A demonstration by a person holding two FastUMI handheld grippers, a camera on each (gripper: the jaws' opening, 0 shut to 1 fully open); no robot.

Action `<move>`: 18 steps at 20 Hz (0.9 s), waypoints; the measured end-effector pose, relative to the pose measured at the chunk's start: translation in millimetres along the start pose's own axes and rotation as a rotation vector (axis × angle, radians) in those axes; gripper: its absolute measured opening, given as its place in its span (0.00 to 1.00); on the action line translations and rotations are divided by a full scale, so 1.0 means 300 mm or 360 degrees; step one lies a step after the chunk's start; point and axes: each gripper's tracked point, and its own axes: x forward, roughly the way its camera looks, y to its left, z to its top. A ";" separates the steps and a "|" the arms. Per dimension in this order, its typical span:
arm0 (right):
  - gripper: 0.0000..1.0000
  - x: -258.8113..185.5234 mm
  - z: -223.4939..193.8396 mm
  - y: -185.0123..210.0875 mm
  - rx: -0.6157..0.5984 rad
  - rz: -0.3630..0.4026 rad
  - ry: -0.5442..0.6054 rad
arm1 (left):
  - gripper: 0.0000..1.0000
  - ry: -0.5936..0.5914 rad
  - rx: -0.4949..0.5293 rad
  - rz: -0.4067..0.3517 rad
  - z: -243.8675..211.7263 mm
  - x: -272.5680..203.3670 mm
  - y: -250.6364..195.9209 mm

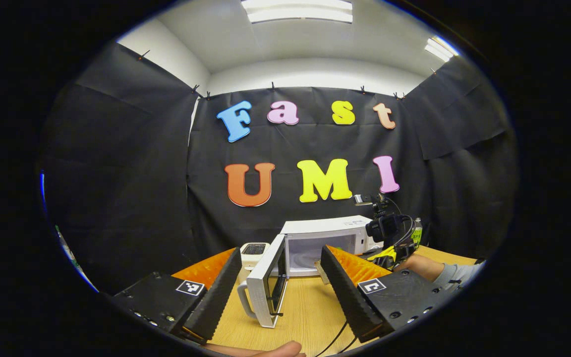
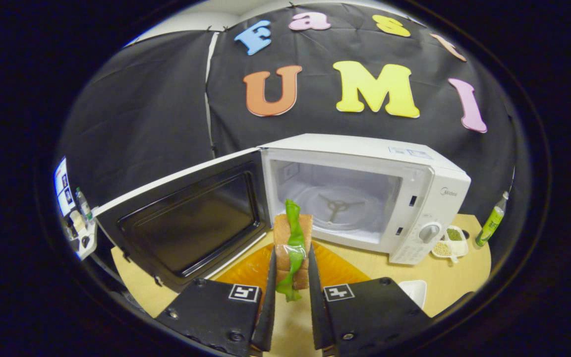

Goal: Open the microwave oven with the left hand, put the food in, and close the microwave oven.

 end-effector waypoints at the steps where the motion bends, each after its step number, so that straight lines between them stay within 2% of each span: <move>1: 0.34 0.038 0.029 -0.033 0.0042 -0.0073 -0.0065 | 0.96 0.0004 -0.0012 0.0012 -0.009 0.011 0.021; 2: 0.34 0.072 0.060 -0.069 0.0074 -0.0157 -0.0136 | 0.96 0.0009 -0.0025 0.0027 -0.018 0.021 0.044; 3: 0.27 0.107 0.080 -0.108 0.0085 -0.0238 -0.0182 | 0.96 0.0012 -0.0035 0.0042 -0.026 0.032 0.060; 4: 0.28 0.148 0.094 -0.143 0.0101 -0.0308 -0.0211 | 0.96 0.0000 -0.0029 0.0053 -0.030 0.040 0.074; 5: 0.35 0.187 0.106 -0.157 0.0119 -0.0338 -0.0226 | 0.96 -0.0013 -0.0013 0.0070 -0.025 0.045 0.085; 8: 0.35 0.299 0.131 -0.190 0.0303 -0.0350 -0.0256 | 0.96 -0.0063 0.0053 0.0083 -0.019 0.061 0.091; 9: 0.29 0.330 0.141 -0.201 0.0404 -0.0366 -0.0288 | 0.96 -0.0077 0.0070 0.0077 -0.015 0.066 0.089; 11: 0.30 0.384 0.169 -0.216 0.0635 -0.0380 -0.0388 | 0.95 -0.0098 0.0086 0.0074 -0.010 0.072 0.092; 12: 0.36 0.410 0.179 -0.221 0.0758 -0.0383 -0.0428 | 0.95 -0.0104 0.0086 0.0078 -0.009 0.073 0.096; 14: 0.37 0.454 0.193 -0.221 0.1010 -0.0380 -0.0502 | 0.96 -0.0099 0.0081 0.0089 -0.020 0.082 0.114; 18: 0.37 0.563 0.170 -0.210 0.1354 -0.0415 -0.0481 | 0.96 -0.0076 0.0075 0.0153 -0.035 0.095 0.158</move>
